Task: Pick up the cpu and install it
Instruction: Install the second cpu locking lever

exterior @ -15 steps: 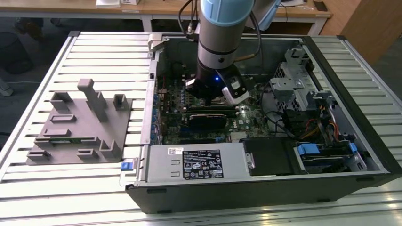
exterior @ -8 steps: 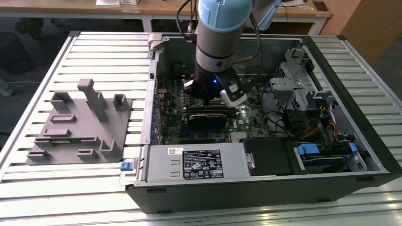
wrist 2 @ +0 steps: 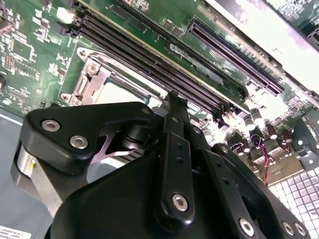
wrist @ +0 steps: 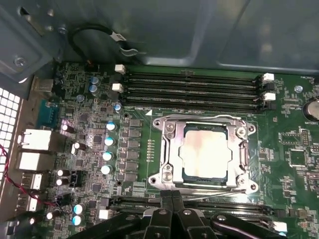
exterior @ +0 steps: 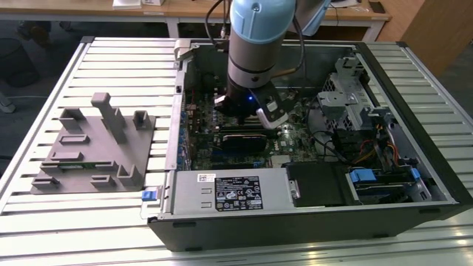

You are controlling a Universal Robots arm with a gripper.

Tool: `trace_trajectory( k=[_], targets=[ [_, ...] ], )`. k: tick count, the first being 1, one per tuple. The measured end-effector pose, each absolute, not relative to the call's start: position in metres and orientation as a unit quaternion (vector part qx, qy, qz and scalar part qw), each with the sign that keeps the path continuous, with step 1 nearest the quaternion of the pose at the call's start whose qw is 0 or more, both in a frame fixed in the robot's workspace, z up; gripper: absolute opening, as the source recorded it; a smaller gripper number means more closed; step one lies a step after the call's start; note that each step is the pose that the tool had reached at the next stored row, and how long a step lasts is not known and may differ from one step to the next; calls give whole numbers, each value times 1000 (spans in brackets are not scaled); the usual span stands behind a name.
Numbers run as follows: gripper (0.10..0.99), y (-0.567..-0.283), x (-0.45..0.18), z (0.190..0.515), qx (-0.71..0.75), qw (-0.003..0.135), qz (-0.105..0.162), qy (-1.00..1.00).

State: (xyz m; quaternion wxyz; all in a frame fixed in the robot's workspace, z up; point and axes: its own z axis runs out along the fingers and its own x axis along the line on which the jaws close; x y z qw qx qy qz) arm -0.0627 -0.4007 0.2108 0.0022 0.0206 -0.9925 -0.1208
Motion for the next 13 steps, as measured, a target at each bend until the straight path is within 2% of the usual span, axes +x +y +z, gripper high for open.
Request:
trace_trajectory(
  k=[13],
  targets=[
    [106, -401, -66, 200, 21, 2, -137, -990]
  ],
)
